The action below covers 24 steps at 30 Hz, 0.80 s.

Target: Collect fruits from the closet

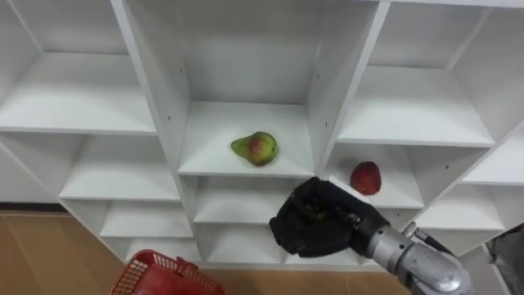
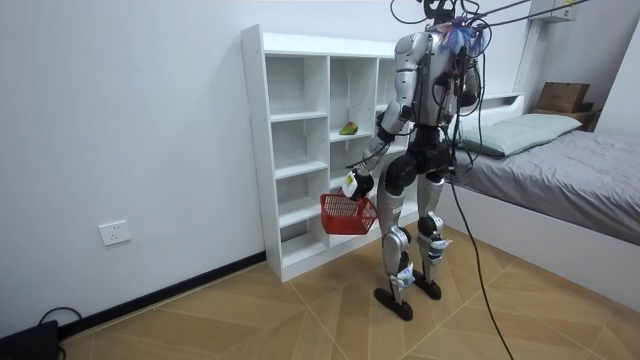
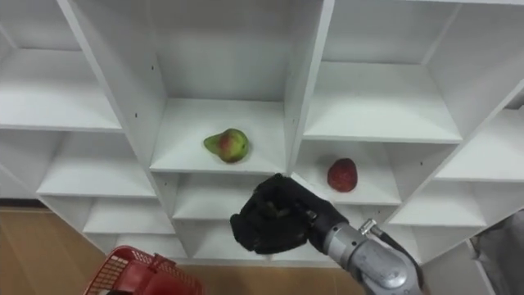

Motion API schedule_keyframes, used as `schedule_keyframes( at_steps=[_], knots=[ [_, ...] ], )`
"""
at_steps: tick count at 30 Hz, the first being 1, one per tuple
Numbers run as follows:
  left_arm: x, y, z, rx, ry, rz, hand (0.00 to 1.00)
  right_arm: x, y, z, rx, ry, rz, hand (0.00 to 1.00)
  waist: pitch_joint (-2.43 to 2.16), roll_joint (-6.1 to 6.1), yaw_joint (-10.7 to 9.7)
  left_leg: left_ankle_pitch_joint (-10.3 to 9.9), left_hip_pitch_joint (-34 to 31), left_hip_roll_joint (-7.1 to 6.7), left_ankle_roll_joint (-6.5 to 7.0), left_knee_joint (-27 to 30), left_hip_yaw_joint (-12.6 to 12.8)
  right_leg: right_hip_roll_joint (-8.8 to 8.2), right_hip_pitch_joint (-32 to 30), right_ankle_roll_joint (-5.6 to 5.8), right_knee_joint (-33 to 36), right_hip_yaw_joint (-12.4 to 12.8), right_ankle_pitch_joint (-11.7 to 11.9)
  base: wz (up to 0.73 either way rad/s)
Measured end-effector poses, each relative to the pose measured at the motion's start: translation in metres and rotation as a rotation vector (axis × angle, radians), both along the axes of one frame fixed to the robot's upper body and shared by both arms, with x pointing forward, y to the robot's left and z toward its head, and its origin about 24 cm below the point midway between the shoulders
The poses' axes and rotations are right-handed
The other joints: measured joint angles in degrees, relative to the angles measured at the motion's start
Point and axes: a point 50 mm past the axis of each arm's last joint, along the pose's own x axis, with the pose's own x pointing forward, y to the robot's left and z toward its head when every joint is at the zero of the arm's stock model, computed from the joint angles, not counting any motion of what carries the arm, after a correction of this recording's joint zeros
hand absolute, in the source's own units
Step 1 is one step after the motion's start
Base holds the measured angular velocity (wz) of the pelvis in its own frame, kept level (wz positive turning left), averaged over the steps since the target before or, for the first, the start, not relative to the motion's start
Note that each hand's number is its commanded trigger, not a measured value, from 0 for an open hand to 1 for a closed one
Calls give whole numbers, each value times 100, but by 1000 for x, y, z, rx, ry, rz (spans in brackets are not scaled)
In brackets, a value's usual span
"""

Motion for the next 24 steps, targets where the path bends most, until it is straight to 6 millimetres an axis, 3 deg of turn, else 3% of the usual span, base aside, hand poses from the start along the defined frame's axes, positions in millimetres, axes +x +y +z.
schedule_keyframes(
  at_steps=[9, 17, 24],
  knots=[
    [36, -13, 9, -50, -92, -43, 100, 7, 12, -20, -18, 67, 9, 100, 56, 34, -28, 7, -516, 2, 12, 245, -56, -69, -532, -1, 312, 4, -2, 1],
    [57, -32, 17, -98, -181, -110, 100, 20, 5, -35, -232, 31, -18, 100, 130, 105, -15, 15, -1215, -39, 62, 605, -179, -107, -1110, -2, 570, -142, -11, 8],
    [67, -48, 21, -168, -219, -127, 100, 32, 4, -52, -196, 102, -129, 100, 137, 167, -33, 36, -1733, -52, 87, 888, -305, -198, -1563, -17, 782, -272, -30, 9]
  ],
)
